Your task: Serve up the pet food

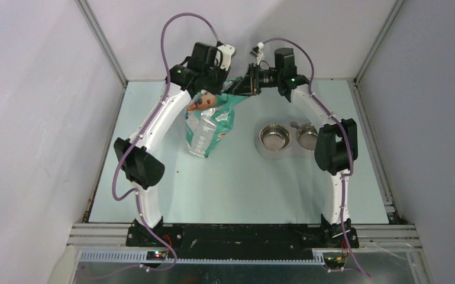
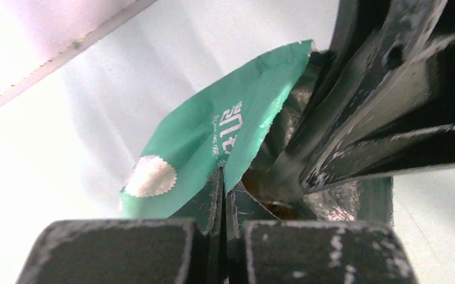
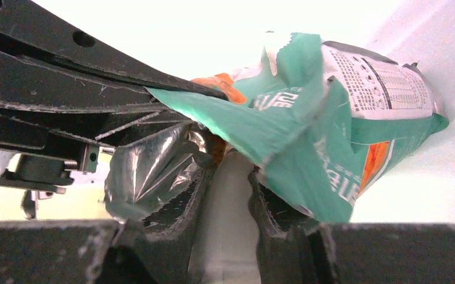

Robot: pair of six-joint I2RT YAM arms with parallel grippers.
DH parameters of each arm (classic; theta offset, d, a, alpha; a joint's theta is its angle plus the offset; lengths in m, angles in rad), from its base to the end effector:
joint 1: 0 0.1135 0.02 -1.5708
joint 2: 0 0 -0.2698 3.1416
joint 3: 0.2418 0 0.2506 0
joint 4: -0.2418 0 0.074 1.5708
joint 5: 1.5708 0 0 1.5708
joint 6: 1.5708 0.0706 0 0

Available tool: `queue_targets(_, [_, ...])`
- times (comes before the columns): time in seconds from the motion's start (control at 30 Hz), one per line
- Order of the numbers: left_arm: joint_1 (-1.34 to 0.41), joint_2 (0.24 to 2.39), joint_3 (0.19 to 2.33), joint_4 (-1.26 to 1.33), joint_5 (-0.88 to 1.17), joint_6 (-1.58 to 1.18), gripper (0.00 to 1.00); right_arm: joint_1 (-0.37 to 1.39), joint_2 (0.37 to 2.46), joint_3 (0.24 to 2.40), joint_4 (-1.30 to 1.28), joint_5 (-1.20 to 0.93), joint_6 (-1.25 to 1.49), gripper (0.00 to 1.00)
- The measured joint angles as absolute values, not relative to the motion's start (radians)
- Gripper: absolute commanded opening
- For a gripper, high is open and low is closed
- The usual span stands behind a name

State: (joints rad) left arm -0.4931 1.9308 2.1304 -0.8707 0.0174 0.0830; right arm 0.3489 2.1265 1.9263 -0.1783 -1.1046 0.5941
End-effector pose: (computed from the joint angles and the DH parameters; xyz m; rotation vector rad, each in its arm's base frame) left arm 0.4001 -0.2164 0.3832 0.6491 2.1573 -0.2407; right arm 0.4586 0.2339 0.3141 -0.5677 2.0242 1.6626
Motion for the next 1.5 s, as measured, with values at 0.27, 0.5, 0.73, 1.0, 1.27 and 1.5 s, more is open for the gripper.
queue_targets(0.27, [-0.493, 1.930, 2.171, -0.891, -0.041, 0.134, 0.00, 0.316, 2.111, 1.967, -0.242, -1.094, 0.620, 0.00])
queue_targets(0.5, [-0.493, 1.916, 2.171, -0.883, -0.054, 0.162, 0.00, 0.288, 2.078, 1.972, -0.299, -1.080, 0.648, 0.00])
queue_targets(0.73, [-0.491, 1.889, 2.171, -0.878, -0.060, 0.193, 0.00, 0.281, 2.037, 2.045, -0.405, -1.018, 0.609, 0.00])
queue_targets(1.0, [-0.485, 1.855, 2.171, -0.877, -0.065, 0.194, 0.00, 0.272, 2.019, 2.176, -0.542, -0.956, 0.549, 0.00])
queue_targets(1.27, [-0.479, 1.837, 2.171, -0.877, -0.072, 0.196, 0.00, 0.227, 2.035, 2.201, -0.541, -1.000, 0.622, 0.00])
queue_targets(1.5, [-0.480, 1.837, 2.175, -0.884, -0.072, 0.232, 0.00, 0.216, 2.051, 2.146, -0.418, -1.051, 0.802, 0.00])
